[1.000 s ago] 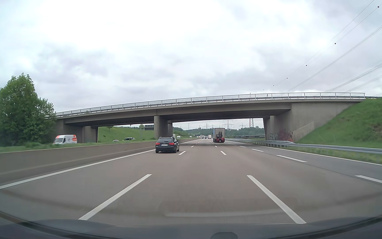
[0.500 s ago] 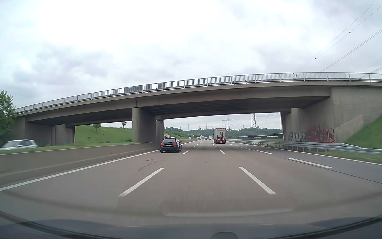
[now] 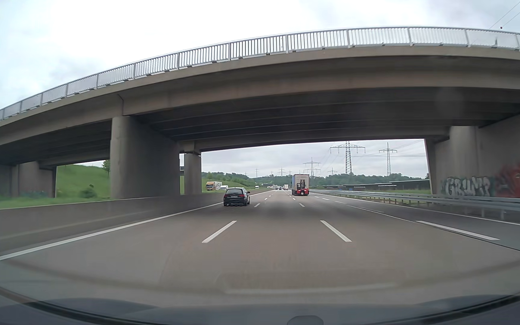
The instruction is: Follow the waypoints while adhering to traffic rules and regulations
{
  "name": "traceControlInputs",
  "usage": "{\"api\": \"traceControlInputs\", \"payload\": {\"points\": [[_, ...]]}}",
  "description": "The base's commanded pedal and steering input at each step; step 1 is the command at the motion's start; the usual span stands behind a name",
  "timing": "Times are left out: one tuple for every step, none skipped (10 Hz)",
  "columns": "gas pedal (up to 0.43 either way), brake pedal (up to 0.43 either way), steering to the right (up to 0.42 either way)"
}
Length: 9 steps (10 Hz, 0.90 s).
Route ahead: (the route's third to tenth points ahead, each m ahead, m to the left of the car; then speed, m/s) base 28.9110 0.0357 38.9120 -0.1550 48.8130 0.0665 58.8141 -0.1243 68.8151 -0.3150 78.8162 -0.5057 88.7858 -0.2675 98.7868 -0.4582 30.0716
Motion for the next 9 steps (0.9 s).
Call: {"api": "traceControlInputs", "payload": {"points": [[0.268,0.0,-0.001],[0.268,0.0,-0.001],[0.268,0.0,0.0],[0.268,0.0,0.0],[0.268,0.0,0.001],[0.268,0.0,0.001],[0.28,0.0,0.001],[0.28,0.0,0.001],[0.287,0.0,0.001]]}}
